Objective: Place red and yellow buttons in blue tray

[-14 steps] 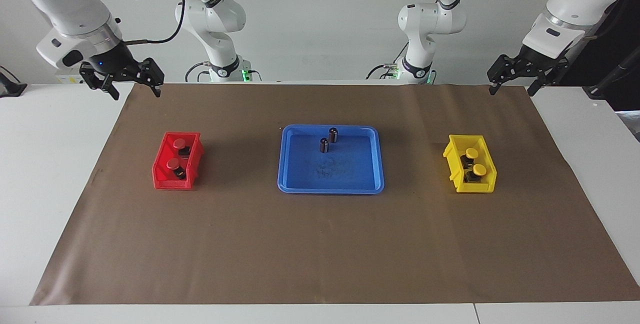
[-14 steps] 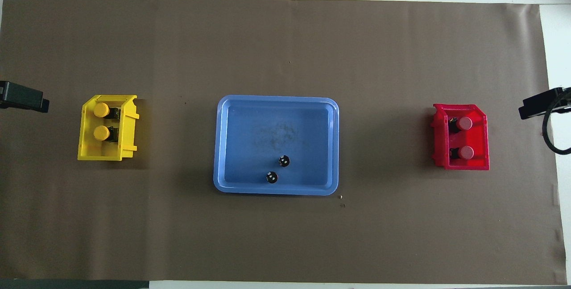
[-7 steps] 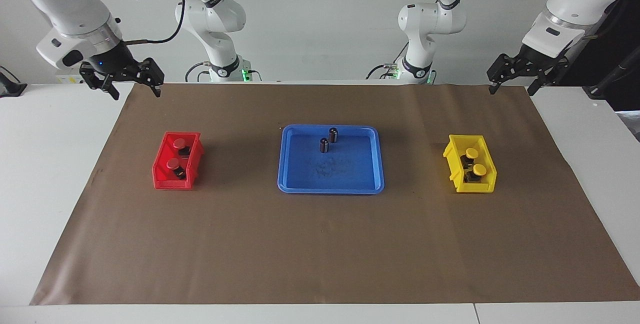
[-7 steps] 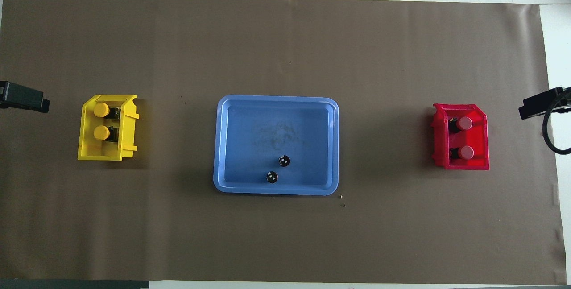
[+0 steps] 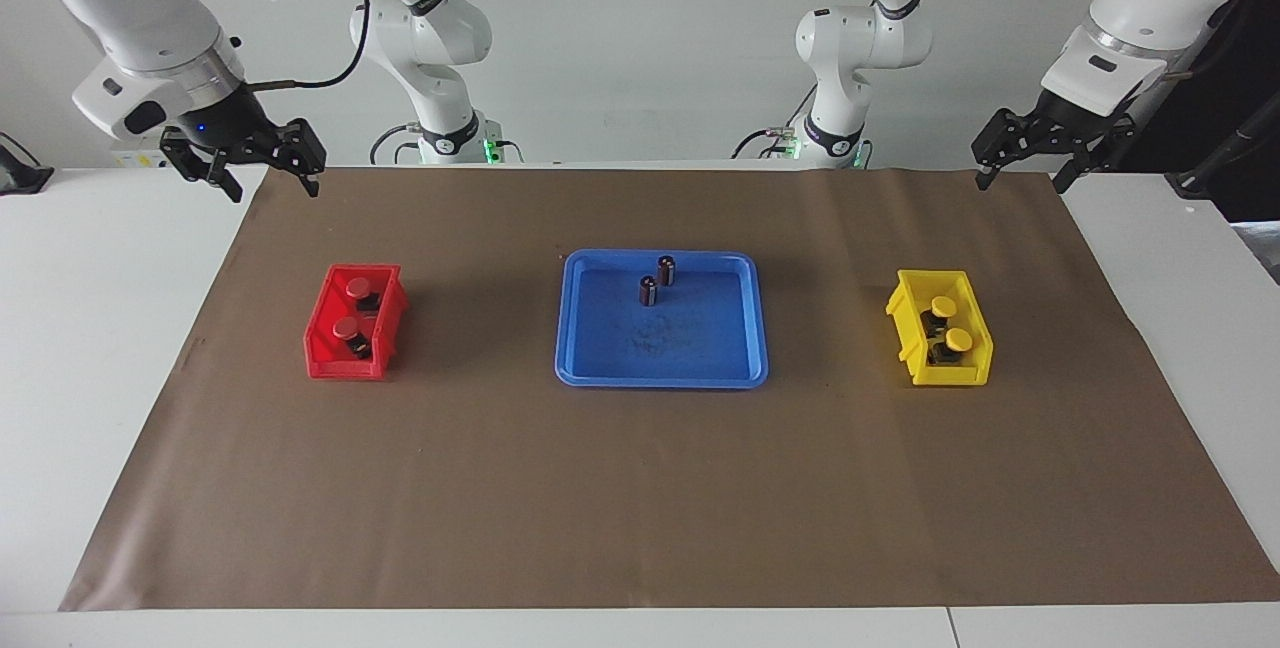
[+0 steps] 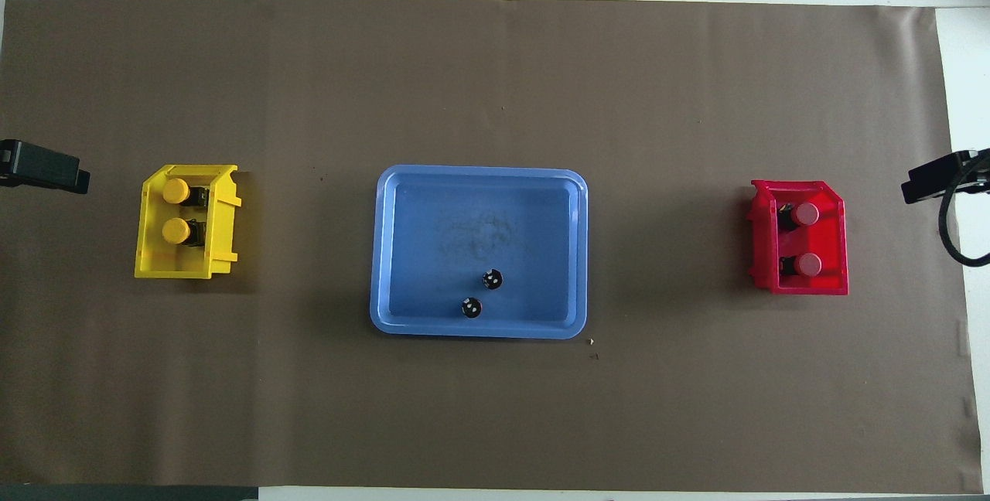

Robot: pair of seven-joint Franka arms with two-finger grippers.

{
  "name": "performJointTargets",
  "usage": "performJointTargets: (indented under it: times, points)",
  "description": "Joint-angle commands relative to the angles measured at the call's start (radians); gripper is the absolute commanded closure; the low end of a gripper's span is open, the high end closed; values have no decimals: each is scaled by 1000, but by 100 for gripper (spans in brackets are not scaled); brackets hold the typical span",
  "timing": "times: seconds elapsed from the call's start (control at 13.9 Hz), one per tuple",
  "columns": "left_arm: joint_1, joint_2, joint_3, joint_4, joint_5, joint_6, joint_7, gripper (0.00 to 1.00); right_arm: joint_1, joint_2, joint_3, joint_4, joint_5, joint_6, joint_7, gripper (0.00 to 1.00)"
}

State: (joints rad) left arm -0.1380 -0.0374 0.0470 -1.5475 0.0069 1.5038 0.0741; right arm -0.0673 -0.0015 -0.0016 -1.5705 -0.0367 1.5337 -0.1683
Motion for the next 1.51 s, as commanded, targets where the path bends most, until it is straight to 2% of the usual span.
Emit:
performJointTargets:
  times: [0.0,0.07,0.36,0.72,1.15,1.44]
  points:
    - [-5,-16,-1,-20,12,9,4,0,18,-87,3,-246,24,249,18,28]
    - [-2,-21,-3,-22,12,7,6,0,17,-86,3,-296,38,317,18,28]
    - [8,-29,4,-29,12,-19,3,0,-6,36,2,-322,51,434,9,28]
    - [11,-30,7,-43,13,-5,-2,0,-23,75,2,-497,51,687,9,28]
    - [25,-52,7,-86,15,16,-2,0,-38,52,2,-608,51,775,4,30]
    - [25,-56,7,-95,15,26,0,0,-46,54,2,-623,51,781,-19,33]
